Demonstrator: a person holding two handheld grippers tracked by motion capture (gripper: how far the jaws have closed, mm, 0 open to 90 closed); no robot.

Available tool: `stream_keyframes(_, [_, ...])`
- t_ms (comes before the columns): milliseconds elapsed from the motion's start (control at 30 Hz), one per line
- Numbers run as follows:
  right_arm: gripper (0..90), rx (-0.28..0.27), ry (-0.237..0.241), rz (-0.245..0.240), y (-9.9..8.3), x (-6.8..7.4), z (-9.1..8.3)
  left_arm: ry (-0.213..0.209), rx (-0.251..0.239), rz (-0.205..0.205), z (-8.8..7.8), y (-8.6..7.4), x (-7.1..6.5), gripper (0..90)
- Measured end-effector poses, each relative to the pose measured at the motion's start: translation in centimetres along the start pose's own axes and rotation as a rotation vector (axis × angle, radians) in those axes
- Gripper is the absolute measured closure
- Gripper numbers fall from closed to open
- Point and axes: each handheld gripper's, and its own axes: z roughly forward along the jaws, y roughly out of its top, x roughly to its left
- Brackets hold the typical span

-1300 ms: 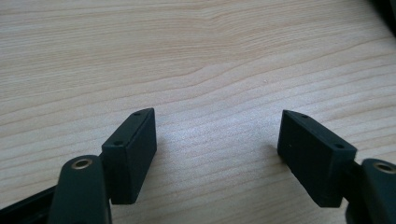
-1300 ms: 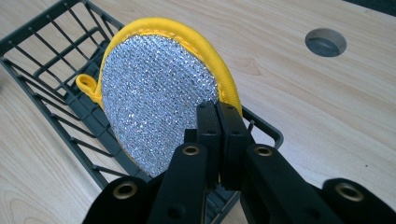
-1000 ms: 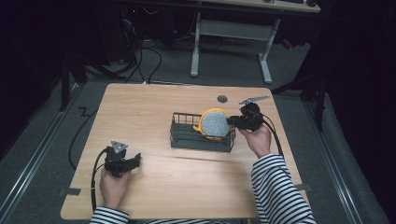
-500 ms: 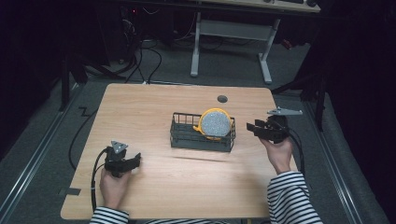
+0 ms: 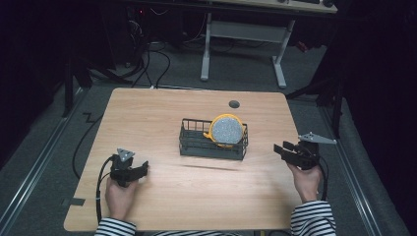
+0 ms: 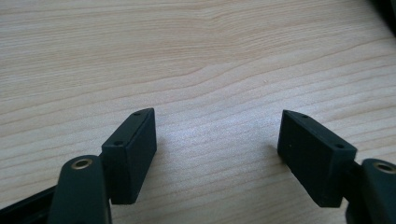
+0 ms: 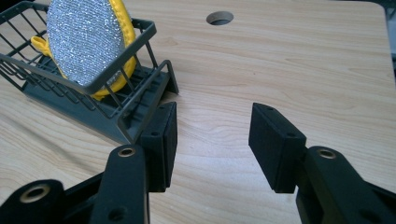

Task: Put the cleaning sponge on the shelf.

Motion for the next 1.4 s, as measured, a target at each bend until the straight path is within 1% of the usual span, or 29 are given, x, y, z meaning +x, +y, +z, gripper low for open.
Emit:
stream_keyframes(133, [52.4,-0.004,-0.001,0.022,-1.2,-0.4,-0.2,0.000,0.000,0.000,0.0,0.0,0.0,28.9])
stream_keyframes(167, [52.3,-0.004,-0.005,0.034,-1.7,-0.6,-0.3,0.000,0.000,0.000,0.0,0.0,0.0,28.9])
stream_keyframes(200, [52.3,-0.004,-0.005,0.034,-1.7,-0.6,-0.3,0.000,0.000,0.000,0.0,0.0,0.0,28.9])
stream_keyframes(267, [52.2,-0.004,-0.006,0.038,-2.5,-0.7,-0.4,0.001,0.000,0.000,0.0,0.0,0.0,28.9])
stream_keyframes(300, [52.2,-0.004,-0.006,0.038,-2.5,-0.7,-0.4,0.001,0.000,0.000,0.0,0.0,0.0,28.9])
stream_keyframes(367, [51.0,-0.004,-0.008,0.050,-3.2,-0.8,-0.2,0.001,0.000,-0.001,0.0,0.0,0.0,28.8])
stream_keyframes(433, [50.3,-0.005,-0.009,0.052,-3.5,-0.8,-0.2,0.001,0.000,-0.001,0.0,0.0,0.0,28.9])
stream_keyframes(500, [46.9,-0.024,-0.023,0.057,-4.4,-0.9,0.0,0.001,0.000,-0.001,0.0,0.0,0.0,28.9])
stream_keyframes(567, [46.6,-0.029,-0.027,0.056,-4.7,-0.9,0.1,0.001,0.000,-0.001,0.0,0.0,0.0,28.9])
stream_keyframes(633, [45.0,-0.016,-0.036,0.059,-5.5,-0.9,0.5,0.001,0.000,-0.001,0.0,0.0,0.0,28.9])
stream_keyframes(733, [44.6,-0.012,-0.040,0.061,-6.0,-0.9,0.7,0.001,0.000,-0.001,0.0,0.0,0.0,28.9])
stream_keyframes(767, [44.2,-0.006,-0.045,0.065,-6.5,-0.9,0.9,0.001,0.000,-0.001,0.0,0.0,0.0,28.9])
stream_keyframes(933, [43.7,0.013,-0.055,0.064,-7.3,-0.7,1.4,0.002,0.000,-0.001,0.0,0.0,0.0,28.9])
stream_keyframes(967, [43.7,0.012,-0.059,0.055,-7.5,-0.7,1.5,0.002,0.000,-0.001,0.0,0.0,0.0,28.9])
stream_keyframes(1000, [43.5,0.019,-0.064,0.060,-7.6,-0.6,1.5,0.002,0.000,-0.001,0.0,0.0,0.0,28.9])
stream_keyframes(1033, [43.0,0.025,-0.073,0.046,-7.8,-0.5,1.8,0.002,0.000,-0.002,0.0,0.0,0.0,28.9])
stream_keyframes(1067, [43.0,0.025,-0.073,0.046,-7.8,-0.5,1.8,0.002,0.000,-0.002,0.0,0.0,0.0,28.9])
stream_keyframes(1100, [42.8,0.030,-0.083,0.032,-8.0,-0.3,2.0,0.002,0.000,-0.001,0.0,0.0,0.0,28.8])
stream_keyframes(1333, [42.1,0.047,-0.106,-0.001,-8.1,0.3,2.7,0.003,-0.001,-0.003,0.0,0.0,0.0,28.9])
stream_keyframes(1367, [41.8,0.051,-0.112,-0.013,-8.1,0.5,2.9,0.003,-0.001,-0.004,0.0,0.0,0.0,28.9])
stream_keyframes(1400, [41.8,0.051,-0.112,-0.013,-8.1,0.5,2.9,0.003,-0.001,-0.004,0.0,0.0,0.0,28.9])
